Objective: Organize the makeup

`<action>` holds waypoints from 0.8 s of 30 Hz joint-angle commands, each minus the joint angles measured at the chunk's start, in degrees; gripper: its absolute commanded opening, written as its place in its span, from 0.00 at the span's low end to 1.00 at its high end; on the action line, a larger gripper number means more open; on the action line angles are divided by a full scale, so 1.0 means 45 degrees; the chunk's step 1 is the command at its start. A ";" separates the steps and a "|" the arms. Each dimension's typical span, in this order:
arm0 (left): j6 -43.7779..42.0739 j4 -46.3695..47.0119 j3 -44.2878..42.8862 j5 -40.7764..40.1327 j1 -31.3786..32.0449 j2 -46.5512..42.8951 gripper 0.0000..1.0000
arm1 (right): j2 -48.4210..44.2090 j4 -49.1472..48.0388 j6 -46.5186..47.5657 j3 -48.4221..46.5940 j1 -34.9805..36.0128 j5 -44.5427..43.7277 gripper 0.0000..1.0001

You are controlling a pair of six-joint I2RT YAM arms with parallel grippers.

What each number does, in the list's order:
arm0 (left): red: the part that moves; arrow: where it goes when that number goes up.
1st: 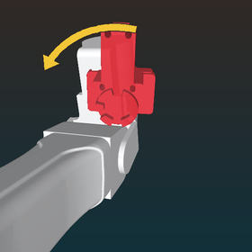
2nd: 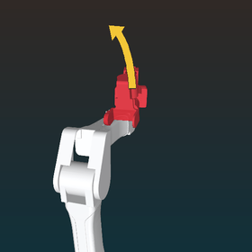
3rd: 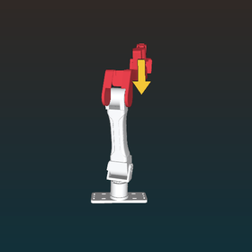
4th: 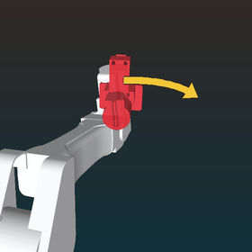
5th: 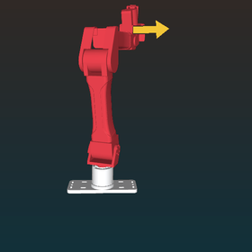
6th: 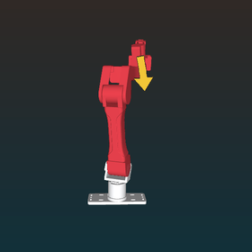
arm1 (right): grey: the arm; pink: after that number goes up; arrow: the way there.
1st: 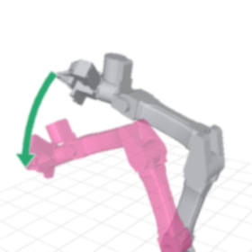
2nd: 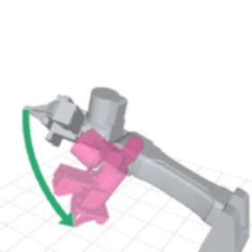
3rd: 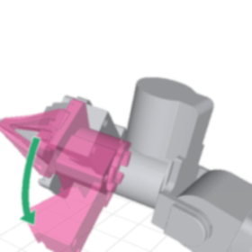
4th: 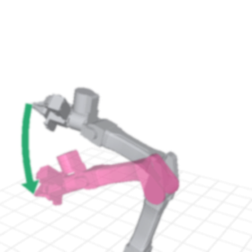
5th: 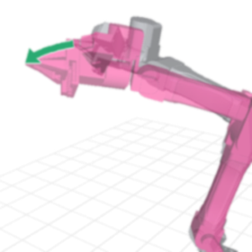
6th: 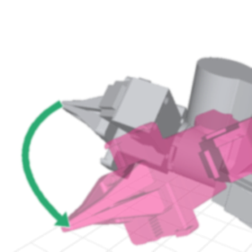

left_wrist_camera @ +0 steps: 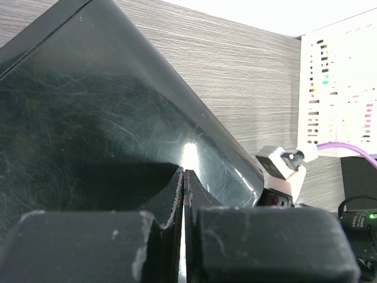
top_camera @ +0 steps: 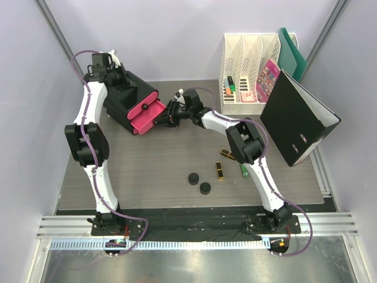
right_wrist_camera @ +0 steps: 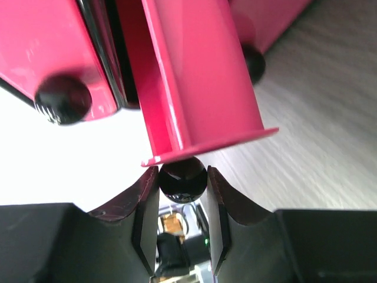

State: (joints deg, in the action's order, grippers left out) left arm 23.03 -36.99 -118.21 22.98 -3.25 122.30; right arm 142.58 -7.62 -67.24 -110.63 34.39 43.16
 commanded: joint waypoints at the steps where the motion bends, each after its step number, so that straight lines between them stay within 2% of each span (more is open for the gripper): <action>1: -0.1015 -0.4826 0.1308 -0.1846 -0.0001 0.2021 0.00 | -0.1078 0.1595 0.0431 0.1396 -0.0064 0.1015 0.01; 10: -0.0996 -0.4729 0.1543 -0.1826 0.0018 0.1963 0.00 | -0.2036 0.4250 0.2285 0.2181 -0.0689 0.1347 0.04; 12: -0.0976 -0.4709 0.1563 -0.1787 -0.0001 0.1982 0.00 | -0.1998 0.4466 0.2404 0.2259 -0.0709 0.1444 0.11; 13: -0.0976 -0.4728 0.1563 -0.1787 0.0018 0.1982 0.00 | -0.2017 0.4505 0.2404 0.2279 -0.0728 0.1464 0.22; 15: -0.0996 -0.4709 0.1582 -0.1826 0.0018 0.1943 0.00 | -0.2095 0.4661 0.2579 0.2299 -0.0709 0.1309 0.37; 16: -0.0977 -0.4728 0.1582 -0.1826 -0.0001 0.1943 0.00 | -0.2250 0.4719 0.2676 0.2299 -0.0728 0.1250 0.49; 19: -0.1015 -0.4729 0.1582 -0.1885 0.0018 0.1904 0.00 | -0.2524 0.5149 0.3145 0.2221 -0.0767 0.0976 0.62; 24: -0.1035 -0.4806 0.1504 -0.1865 0.0018 0.1904 0.00 | -0.2798 0.6260 0.3944 0.1909 -0.0982 0.0625 0.68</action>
State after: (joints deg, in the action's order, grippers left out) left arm 22.90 -36.84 -117.97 22.98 -3.25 122.23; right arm 134.80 14.44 -54.04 -100.49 30.70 48.25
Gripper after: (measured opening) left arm 0.002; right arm 0.668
